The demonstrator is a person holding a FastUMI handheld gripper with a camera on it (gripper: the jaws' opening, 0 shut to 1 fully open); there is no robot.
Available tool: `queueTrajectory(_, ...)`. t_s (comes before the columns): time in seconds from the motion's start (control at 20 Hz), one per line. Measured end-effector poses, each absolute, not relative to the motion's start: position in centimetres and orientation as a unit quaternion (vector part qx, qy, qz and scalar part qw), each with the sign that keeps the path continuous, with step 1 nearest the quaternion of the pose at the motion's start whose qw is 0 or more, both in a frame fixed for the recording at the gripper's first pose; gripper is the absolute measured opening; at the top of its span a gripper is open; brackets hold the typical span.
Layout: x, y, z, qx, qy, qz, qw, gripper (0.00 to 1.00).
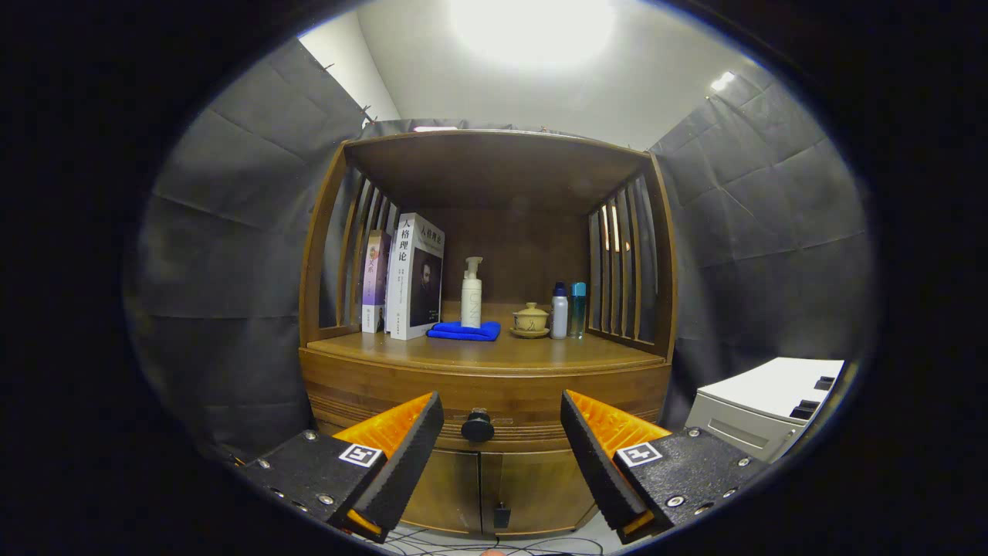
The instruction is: Pull open the drawer, take out the items inside it, and place them on the countertop above the cabinet.
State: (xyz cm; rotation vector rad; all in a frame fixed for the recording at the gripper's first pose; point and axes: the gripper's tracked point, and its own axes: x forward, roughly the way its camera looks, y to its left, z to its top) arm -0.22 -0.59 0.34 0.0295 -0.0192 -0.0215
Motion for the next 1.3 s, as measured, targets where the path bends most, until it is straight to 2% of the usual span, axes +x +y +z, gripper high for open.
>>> queueTrajectory(0.5,0.6,-1.0,-0.5,0.024,0.006,-0.016,1.000,0.95)
queueTrajectory(1.3,9.4,0.8,-4.2,0.061,0.081,-0.014,0.995,0.95)
